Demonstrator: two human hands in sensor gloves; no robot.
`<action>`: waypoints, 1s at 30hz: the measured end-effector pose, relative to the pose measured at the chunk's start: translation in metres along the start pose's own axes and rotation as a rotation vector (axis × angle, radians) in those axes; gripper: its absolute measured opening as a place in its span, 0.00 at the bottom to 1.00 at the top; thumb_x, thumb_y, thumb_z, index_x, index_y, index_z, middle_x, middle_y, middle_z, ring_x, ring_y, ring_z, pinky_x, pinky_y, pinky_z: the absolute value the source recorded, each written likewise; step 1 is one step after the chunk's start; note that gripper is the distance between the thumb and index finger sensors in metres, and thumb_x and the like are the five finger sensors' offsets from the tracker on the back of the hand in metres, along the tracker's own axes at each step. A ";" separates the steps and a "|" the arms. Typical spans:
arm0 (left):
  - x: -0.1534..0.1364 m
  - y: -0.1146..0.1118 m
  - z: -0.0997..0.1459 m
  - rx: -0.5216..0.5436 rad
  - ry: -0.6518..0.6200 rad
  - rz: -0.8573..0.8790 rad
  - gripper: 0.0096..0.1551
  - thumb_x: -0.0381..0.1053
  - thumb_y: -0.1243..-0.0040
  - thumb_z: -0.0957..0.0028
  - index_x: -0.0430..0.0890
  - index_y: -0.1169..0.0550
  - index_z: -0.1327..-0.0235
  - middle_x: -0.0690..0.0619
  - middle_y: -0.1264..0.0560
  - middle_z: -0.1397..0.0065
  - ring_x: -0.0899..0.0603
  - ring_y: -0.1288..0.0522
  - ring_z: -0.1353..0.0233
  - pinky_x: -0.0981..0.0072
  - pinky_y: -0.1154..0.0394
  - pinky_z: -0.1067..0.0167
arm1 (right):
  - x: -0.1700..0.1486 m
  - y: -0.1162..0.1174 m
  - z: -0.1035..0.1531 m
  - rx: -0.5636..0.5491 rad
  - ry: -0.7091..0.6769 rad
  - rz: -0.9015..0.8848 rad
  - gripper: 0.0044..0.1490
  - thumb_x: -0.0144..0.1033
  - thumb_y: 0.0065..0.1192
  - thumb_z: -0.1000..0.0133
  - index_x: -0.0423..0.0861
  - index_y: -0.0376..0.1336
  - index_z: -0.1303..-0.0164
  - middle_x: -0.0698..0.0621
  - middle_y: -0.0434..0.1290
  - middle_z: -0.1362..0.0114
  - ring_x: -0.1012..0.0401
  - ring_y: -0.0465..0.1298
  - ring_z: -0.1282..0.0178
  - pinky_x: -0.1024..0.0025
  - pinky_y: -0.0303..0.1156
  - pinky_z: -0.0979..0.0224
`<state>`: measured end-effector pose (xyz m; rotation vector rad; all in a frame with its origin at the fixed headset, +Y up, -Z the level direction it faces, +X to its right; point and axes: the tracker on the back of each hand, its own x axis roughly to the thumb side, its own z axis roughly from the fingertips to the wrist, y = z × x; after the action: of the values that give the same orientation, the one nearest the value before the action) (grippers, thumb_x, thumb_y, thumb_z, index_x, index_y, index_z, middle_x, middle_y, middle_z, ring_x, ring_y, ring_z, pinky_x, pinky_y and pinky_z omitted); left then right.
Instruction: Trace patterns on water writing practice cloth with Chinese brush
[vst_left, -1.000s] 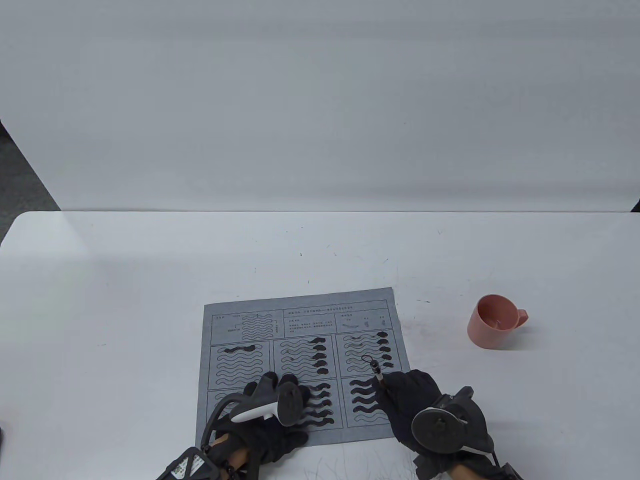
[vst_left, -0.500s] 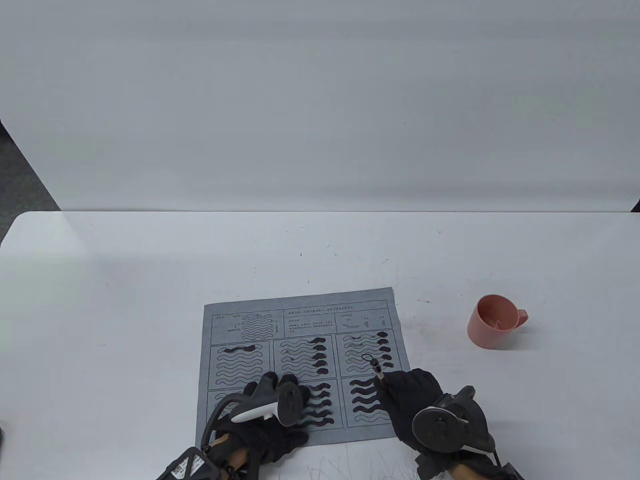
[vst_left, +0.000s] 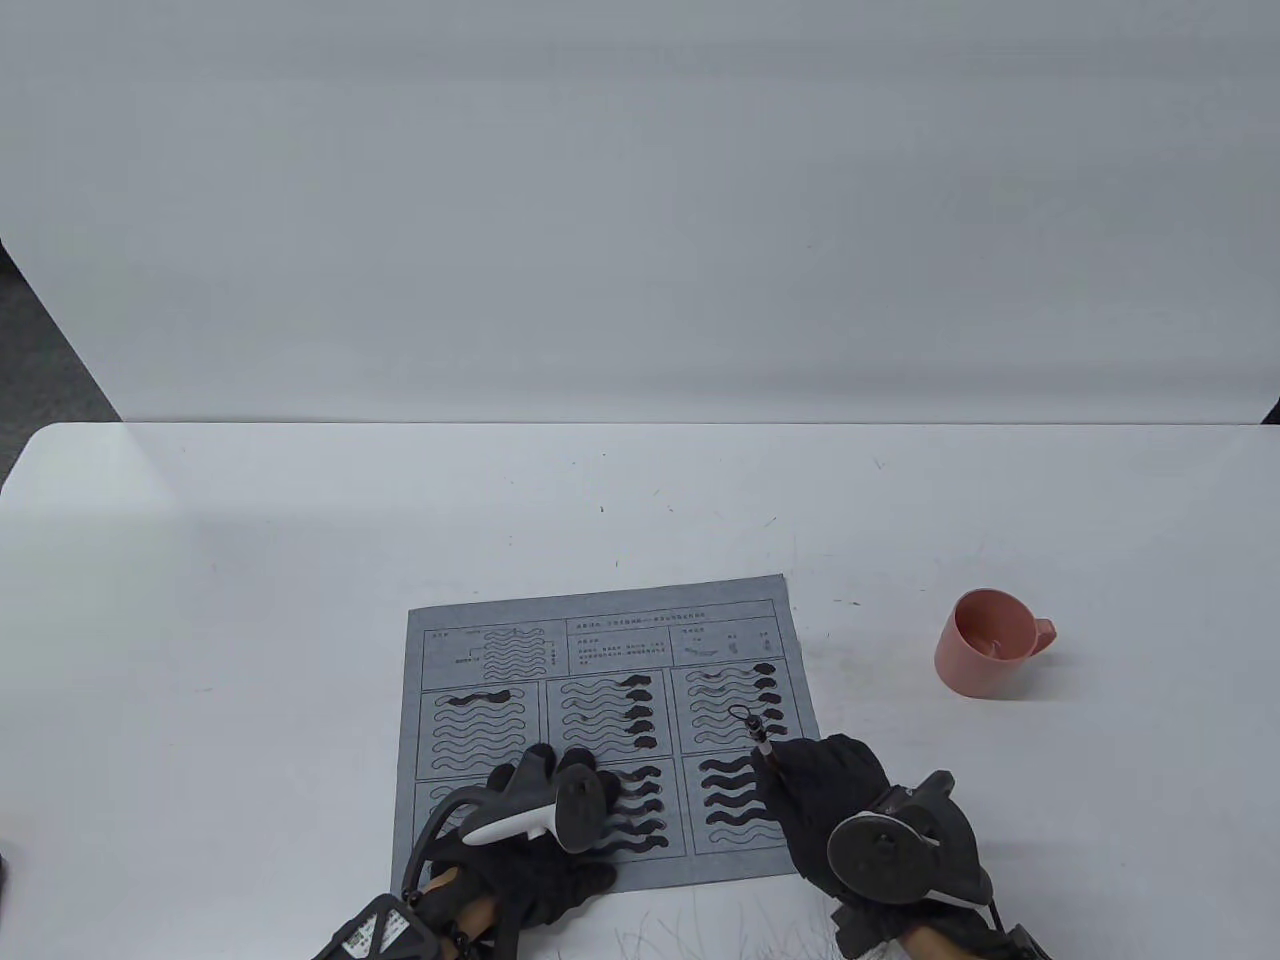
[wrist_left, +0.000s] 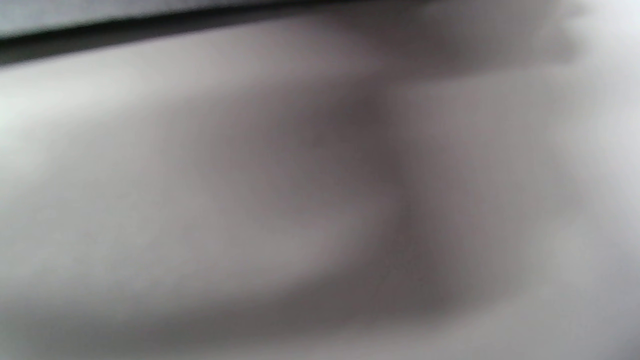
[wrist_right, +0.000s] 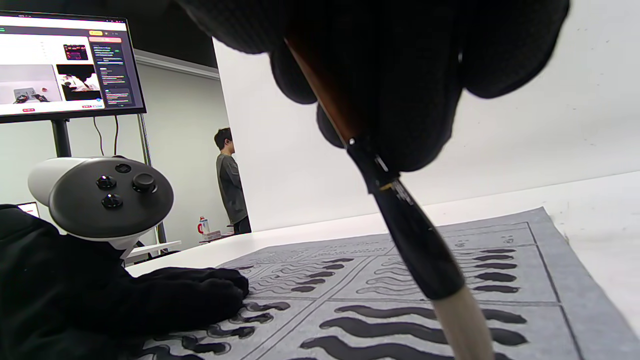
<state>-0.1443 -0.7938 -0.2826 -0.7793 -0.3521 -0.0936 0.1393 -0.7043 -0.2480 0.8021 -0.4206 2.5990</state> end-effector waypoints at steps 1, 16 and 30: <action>0.000 0.000 0.000 0.000 0.000 0.000 0.51 0.74 0.68 0.53 0.68 0.81 0.36 0.61 0.88 0.27 0.38 0.89 0.26 0.36 0.80 0.29 | 0.000 0.000 0.000 -0.001 0.001 0.000 0.25 0.37 0.51 0.40 0.38 0.66 0.38 0.40 0.80 0.39 0.47 0.83 0.46 0.36 0.72 0.36; 0.000 0.000 0.000 0.000 0.000 0.000 0.51 0.74 0.68 0.53 0.68 0.81 0.36 0.61 0.88 0.27 0.38 0.88 0.25 0.36 0.80 0.29 | -0.001 -0.001 0.000 0.003 0.003 0.017 0.25 0.38 0.52 0.40 0.38 0.66 0.38 0.41 0.80 0.39 0.47 0.83 0.46 0.36 0.71 0.36; 0.000 0.000 0.000 0.000 0.000 0.000 0.51 0.74 0.68 0.53 0.68 0.81 0.37 0.61 0.88 0.27 0.38 0.88 0.25 0.36 0.80 0.28 | -0.003 -0.002 0.000 0.003 0.010 0.026 0.25 0.39 0.53 0.39 0.39 0.67 0.39 0.41 0.81 0.40 0.47 0.83 0.47 0.36 0.72 0.36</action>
<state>-0.1443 -0.7938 -0.2826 -0.7793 -0.3521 -0.0936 0.1420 -0.7034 -0.2496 0.7896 -0.4266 2.6271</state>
